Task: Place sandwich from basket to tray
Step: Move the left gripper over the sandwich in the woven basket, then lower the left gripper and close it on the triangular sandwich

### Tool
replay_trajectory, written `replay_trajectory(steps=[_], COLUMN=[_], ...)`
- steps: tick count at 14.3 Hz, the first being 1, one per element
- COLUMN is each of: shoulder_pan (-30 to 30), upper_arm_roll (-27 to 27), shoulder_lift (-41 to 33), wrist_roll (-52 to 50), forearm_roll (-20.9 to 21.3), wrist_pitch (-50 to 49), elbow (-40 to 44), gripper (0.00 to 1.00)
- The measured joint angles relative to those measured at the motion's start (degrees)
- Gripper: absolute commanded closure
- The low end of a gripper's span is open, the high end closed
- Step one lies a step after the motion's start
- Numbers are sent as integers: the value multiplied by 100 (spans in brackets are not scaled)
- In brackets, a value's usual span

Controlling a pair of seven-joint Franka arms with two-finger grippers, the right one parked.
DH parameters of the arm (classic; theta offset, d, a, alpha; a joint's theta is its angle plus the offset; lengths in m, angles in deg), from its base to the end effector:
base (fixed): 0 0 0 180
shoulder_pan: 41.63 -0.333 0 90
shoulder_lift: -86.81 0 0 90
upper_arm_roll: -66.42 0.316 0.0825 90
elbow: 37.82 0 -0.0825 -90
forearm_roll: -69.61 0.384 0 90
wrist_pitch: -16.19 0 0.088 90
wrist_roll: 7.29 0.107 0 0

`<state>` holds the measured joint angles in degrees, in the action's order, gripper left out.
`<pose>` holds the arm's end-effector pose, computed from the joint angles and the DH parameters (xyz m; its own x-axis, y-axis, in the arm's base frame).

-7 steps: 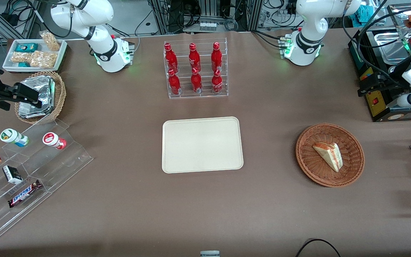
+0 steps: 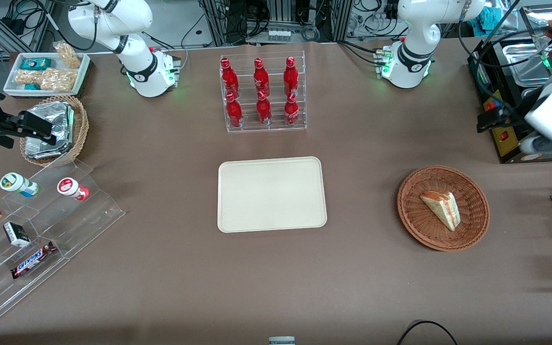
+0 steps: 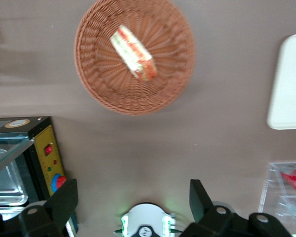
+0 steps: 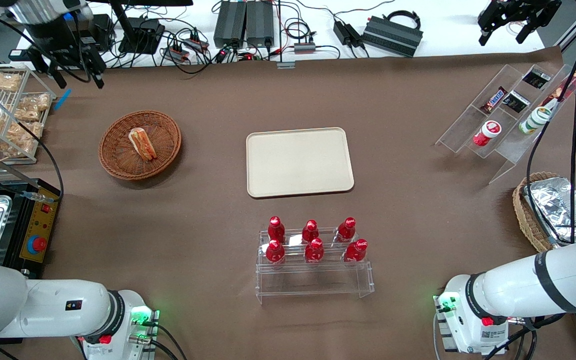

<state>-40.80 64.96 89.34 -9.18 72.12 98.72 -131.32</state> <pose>0.5473 -0.0165 0.5623 0.9728 -0.0005 -0.2318 -0.0124 -0.9987 -0.0501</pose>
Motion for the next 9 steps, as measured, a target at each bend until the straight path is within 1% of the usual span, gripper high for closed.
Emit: replay_trajectory(steps=[3, 6, 8, 9], shoulder_pan=[-8, -158, -220, -217], upper_arm_roll=[3, 23, 40, 36], shoulder_lift=[308, 656, 852, 933], wrist_roll=[-1, -70, -716, -1357], forearm_roll=[129, 144, 142, 142], wrist_pitch=[1338, 2736, 3441, 3663], elbow=[-869, -1657, -1928, -1980], gripper=[0, 0, 0, 0])
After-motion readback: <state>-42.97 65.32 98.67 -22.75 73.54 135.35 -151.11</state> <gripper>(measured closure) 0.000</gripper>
